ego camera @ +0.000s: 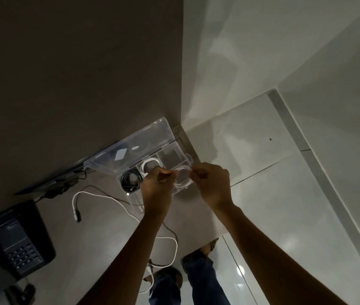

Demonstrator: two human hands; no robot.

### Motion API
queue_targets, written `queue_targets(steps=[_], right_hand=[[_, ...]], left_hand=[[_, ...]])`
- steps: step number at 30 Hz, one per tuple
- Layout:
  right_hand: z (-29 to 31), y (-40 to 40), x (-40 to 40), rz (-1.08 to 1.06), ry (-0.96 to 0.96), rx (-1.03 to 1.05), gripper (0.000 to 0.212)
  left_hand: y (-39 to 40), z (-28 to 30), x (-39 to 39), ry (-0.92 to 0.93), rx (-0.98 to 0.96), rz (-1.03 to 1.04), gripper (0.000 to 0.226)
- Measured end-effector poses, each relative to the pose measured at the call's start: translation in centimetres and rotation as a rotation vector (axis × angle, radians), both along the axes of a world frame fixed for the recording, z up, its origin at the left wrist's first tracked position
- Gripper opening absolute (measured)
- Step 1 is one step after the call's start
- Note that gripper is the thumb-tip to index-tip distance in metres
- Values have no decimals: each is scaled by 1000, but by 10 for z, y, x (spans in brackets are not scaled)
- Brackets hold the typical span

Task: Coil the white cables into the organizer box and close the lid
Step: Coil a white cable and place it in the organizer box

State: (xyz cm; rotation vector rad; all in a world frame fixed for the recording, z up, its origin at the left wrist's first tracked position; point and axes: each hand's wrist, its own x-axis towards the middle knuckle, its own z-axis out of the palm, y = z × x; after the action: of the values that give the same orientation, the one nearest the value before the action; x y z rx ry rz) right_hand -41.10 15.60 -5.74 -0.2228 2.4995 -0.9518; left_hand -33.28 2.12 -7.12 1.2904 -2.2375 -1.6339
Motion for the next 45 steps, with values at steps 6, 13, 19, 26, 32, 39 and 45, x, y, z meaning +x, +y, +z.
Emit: queue_targets(steps=[6,13,19,26,32,39,45], right_hand=[[-21,-3,12,-78,-4,-37,12],[-29,0,12,-86,28,-157,16],[-40,1,10,85,124,-124,13],[-40,25,21,112,36,-206,21],[-47,31,34,-67,-145,-301,28],[-41,11,20,-183,-164,-305,17],[-33,-13,8,16,25,-1,15]], left_hand=[[9,-19,3,-56,-379,-174,25],[8,-33,4,-10,-634,-309,12],[8,-41,6,-40,-742,-412,17],[14,-38,2,-65,-734,-390,11],[13,-36,1,-46,-757,-399,8],[10,-36,1,-72,-765,-416,7],[6,-37,2,-69,-713,-445,9]])
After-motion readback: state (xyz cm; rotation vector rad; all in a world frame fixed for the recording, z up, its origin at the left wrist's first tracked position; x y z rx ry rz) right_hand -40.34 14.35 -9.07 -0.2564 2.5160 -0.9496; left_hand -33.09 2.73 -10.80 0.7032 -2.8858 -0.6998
